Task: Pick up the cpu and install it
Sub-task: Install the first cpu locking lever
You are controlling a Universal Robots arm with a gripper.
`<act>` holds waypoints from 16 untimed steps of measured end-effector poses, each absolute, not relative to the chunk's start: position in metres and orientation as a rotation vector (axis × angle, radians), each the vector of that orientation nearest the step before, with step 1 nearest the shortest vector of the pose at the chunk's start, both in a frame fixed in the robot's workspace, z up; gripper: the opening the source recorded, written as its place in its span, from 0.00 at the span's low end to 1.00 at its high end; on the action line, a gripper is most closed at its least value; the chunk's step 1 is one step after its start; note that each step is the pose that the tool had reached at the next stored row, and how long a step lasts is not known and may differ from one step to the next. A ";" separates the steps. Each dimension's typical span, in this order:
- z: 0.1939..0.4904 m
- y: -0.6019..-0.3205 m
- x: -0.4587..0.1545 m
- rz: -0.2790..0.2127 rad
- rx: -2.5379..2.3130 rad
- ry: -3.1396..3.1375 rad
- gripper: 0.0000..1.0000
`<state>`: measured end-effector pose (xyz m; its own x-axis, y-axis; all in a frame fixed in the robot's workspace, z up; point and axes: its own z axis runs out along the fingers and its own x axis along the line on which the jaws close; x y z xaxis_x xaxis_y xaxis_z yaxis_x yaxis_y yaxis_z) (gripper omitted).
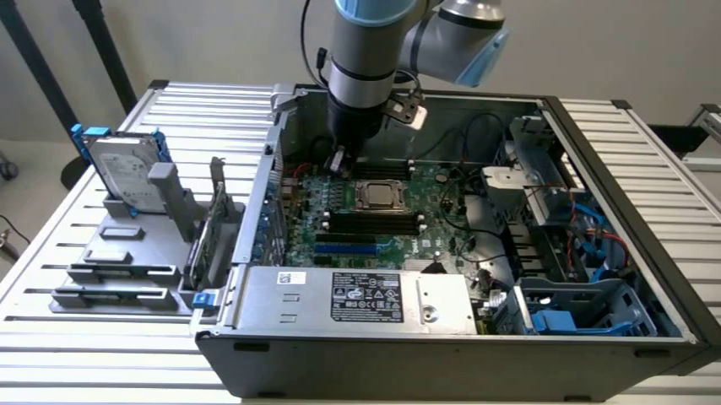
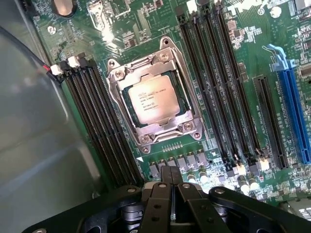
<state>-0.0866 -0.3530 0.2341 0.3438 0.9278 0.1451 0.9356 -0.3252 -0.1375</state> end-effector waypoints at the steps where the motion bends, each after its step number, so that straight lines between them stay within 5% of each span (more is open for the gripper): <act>1: 0.234 -0.353 -0.087 -0.061 -2.400 -1.709 0.11; 16: 0.234 -0.353 -0.087 -0.065 -2.319 -1.866 0.11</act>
